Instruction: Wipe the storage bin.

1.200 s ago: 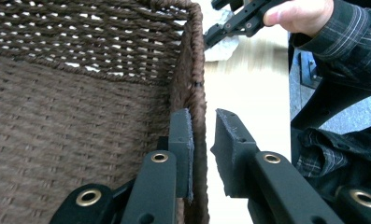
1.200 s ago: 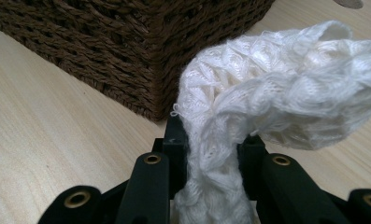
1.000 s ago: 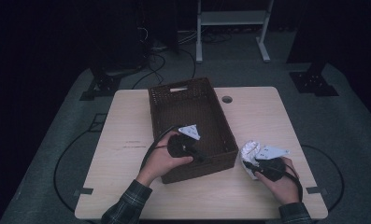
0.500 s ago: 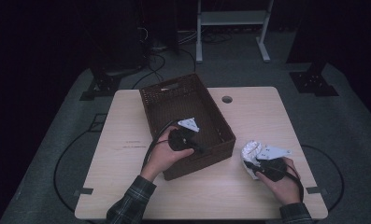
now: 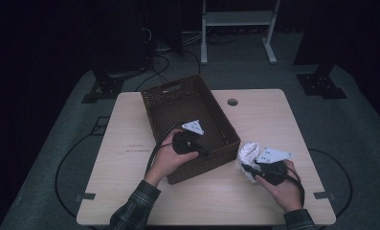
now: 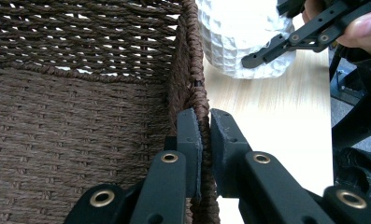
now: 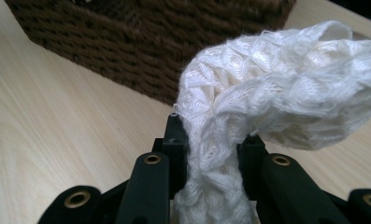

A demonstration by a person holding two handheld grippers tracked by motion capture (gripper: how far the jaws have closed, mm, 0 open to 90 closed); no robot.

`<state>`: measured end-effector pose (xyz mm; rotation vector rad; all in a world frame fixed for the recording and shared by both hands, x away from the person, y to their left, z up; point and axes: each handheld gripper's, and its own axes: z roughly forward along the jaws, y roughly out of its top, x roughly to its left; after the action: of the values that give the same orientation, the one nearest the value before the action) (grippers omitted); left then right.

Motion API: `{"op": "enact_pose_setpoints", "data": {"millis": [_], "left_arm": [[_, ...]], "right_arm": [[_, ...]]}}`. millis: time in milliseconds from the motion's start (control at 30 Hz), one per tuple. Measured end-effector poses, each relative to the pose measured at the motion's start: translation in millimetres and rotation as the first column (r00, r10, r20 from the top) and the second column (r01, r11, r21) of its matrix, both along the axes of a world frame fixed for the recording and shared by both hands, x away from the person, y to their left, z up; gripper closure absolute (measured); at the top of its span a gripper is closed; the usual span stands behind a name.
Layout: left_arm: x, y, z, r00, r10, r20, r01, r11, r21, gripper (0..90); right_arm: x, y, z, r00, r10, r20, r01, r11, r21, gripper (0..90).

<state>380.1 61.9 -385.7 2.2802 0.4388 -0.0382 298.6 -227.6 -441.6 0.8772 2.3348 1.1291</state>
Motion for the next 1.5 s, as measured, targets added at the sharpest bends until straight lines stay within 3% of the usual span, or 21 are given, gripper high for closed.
{"op": "enact_pose_setpoints", "data": {"millis": [167, 300, 400, 667, 1033, 1333, 1500], "left_arm": [[-0.5, 0.0, -0.1, 1.0, 0.001, -0.001, -0.001, 1.0, -0.001, 81.9], [0.1, 0.2, -0.4, 1.0, 0.001, -0.006, -0.001, 1.0, -0.004, 81.8], [0.1, 0.2, -0.4, 1.0, 0.001, -0.006, -0.001, 1.0, -0.004, 81.6], [0.4, 0.3, -0.9, 0.9999, 0.005, -0.009, -0.005, 0.9999, -0.011, 81.5], [0.5, 0.1, -0.8, 1.0, 0.003, -0.006, -0.003, 1.0, -0.007, 81.4], [0.3, -0.1, -0.7, 1.0, 0.002, -0.007, -0.002, 1.0, -0.004, 81.2], [0.2, -0.2, -0.7, 1.0, 0.001, -0.005, -0.001, 1.0, -0.001, 81.0]], "right_arm": [[-0.1, 8.5, 9.4, 0.9993, 0.031, 0.023, -0.031, 0.9995, 0.01, 71.4], [0.6, 13.8, 19.4, 0.9981, 0.051, 0.034, -0.053, 0.9972, 0.052, 71.4], [4.8, 17.5, 21.9, 0.9978, 0.055, 0.037, -0.056, 0.9972, 0.049, 71.5], [18.9, 25.7, 17.5, 0.9974, 0.07, 0.017, -0.071, 0.996, 0.055, 71.9], [25.0, 23.8, 3.2, 0.9976, 0.069, -0.009, -0.068, 0.9955, 0.065, 71.9], [29.7, 26.3, -12.6, 0.9969, 0.062, -0.049, -0.06, 0.9975, 0.038, 71.9], [31.2, 29.4, -23.7, 0.9951, 0.055, -0.082, -0.056, 0.9984, -0.011, 71.8]]}}
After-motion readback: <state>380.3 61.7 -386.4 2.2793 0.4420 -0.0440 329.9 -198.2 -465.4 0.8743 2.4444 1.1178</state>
